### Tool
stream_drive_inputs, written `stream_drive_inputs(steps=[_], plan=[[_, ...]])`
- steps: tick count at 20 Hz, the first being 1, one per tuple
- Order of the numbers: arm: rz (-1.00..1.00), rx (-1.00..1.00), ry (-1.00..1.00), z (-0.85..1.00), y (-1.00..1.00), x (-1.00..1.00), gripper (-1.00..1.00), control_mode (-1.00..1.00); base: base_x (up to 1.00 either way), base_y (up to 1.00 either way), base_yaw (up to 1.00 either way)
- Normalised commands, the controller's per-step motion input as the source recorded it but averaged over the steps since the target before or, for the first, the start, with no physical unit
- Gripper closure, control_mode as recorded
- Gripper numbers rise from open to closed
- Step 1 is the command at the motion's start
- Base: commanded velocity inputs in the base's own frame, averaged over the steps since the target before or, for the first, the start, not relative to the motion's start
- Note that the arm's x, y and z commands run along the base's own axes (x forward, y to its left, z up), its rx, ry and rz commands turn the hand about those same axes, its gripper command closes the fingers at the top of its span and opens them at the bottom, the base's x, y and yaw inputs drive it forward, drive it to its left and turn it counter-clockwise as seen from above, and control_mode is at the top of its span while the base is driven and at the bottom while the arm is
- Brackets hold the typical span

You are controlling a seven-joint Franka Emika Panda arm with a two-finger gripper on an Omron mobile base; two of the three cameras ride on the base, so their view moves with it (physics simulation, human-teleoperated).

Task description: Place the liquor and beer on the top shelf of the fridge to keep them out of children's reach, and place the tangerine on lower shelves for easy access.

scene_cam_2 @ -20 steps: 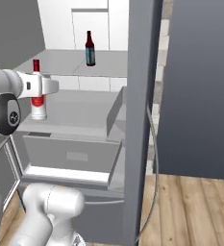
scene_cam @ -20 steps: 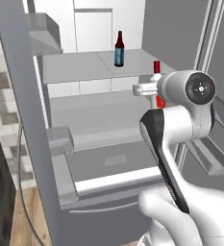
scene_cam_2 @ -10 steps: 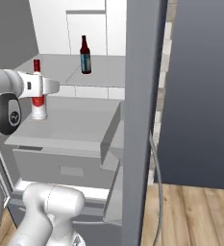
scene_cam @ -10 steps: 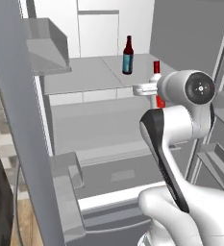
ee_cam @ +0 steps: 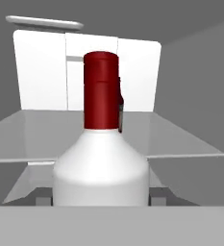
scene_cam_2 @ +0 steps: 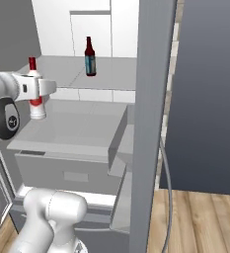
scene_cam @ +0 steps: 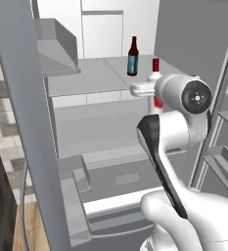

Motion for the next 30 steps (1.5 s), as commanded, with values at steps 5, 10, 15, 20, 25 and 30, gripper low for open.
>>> stream_drive_inputs(steps=[5, 10, 15, 20, 25, 30], plan=[[0.00, 0.05, -0.19, 0.23, 0.05, 0.31, 1.00, -1.00, 0.00, 0.00, 0.00], [0.00, 0.02, -0.10, 0.28, 0.17, 0.50, 1.00, -1.00, 0.00, 0.00, 0.00], [0.00, 0.00, -0.04, 0.20, 0.30, 0.51, 1.00, -1.00, 0.00, 0.00, 0.00], [0.00, 0.00, 0.00, 0.09, 0.33, 0.53, 1.00, -1.00, 0.00, 0.00, 0.00], [0.00, 0.00, 0.01, 0.00, 0.23, 0.64, 1.00, -1.00, 0.00, 0.00, 0.00], [0.00, 0.00, 0.00, 0.00, 0.14, 0.67, 1.00, -1.00, 0.00, 0.00, 0.00]])
